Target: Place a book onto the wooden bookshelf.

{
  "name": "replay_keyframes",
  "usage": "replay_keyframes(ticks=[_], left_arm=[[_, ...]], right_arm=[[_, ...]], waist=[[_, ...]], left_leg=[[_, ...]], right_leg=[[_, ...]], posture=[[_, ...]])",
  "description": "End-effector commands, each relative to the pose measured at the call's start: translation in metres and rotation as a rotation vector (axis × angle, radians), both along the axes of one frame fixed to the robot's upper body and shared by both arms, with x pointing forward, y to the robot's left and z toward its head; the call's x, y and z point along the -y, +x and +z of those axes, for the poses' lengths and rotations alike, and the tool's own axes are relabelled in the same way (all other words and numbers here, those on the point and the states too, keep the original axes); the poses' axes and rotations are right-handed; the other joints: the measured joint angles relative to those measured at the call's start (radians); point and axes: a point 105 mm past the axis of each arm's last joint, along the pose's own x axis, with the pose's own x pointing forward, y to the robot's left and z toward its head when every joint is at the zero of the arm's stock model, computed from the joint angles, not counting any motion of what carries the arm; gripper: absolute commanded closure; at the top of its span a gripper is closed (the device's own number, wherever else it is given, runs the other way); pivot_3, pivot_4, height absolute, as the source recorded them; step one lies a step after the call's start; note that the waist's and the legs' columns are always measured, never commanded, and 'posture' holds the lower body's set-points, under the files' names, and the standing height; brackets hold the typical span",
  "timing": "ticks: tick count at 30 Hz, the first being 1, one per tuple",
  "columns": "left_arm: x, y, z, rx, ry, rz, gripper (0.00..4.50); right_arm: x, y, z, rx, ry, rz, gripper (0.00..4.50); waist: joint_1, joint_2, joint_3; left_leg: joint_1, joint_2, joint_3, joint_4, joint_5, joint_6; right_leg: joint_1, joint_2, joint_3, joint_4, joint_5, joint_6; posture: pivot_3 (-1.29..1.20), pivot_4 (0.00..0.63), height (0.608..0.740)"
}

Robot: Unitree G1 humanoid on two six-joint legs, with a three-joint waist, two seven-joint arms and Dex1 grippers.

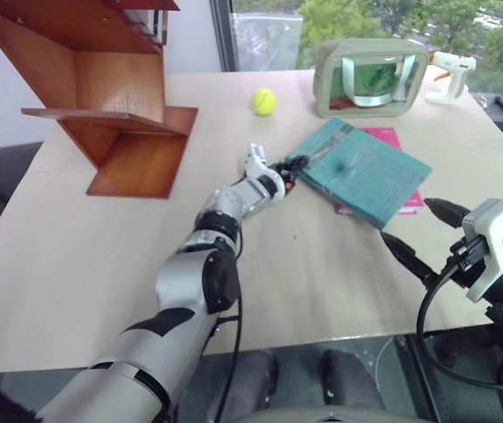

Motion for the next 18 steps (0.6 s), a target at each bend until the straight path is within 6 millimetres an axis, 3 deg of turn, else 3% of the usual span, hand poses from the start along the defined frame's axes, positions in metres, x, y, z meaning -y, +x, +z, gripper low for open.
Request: replay_keyframes(ticks=[1,8,13,18], left_arm=[[0.01,-0.011,0.005,0.004,-0.045,-0.088,0.5],[0.045,-0.041,-0.004,-0.024,-0.078,-0.201,0.5],[0.073,-0.049,-0.002,-0.035,-0.099,-0.206,0.5],[0.082,-0.047,0.0,-0.045,-0.1,-0.181,0.5]], right_arm=[[-0.001,-0.005,0.012,0.063,-0.03,0.01,0.0],[-0.005,-0.011,0.015,0.061,-0.016,0.053,0.0],[-0.012,-0.014,0.02,0.07,0.005,0.111,0.0],[-0.019,-0.016,0.023,0.072,0.025,0.16,0.0]], waist=[[-0.001,0.0,0.0],[0.001,0.0,0.0],[-0.001,0.0,0.0],[0.0,0.0,0.0]], left_leg=[[0.0,0.0,0.0,0.0,0.0,0.0],[0.0,0.0,0.0,0.0,0.0,0.0],[0.0,-0.001,0.0,0.001,0.0,0.0],[0.001,0.0,0.0,0.001,0.0,0.0]], right_leg=[[0.0,0.0,0.0,0.0,0.0,0.0],[0.0,0.0,0.0,0.001,0.0,0.0],[0.001,-0.001,0.0,0.001,0.0,0.0],[0.001,-0.001,0.0,0.002,0.0,0.0]], posture=[[0.0,0.15,0.74],[0.0,0.15,0.74],[0.0,0.15,0.74],[0.0,0.15,0.74]])
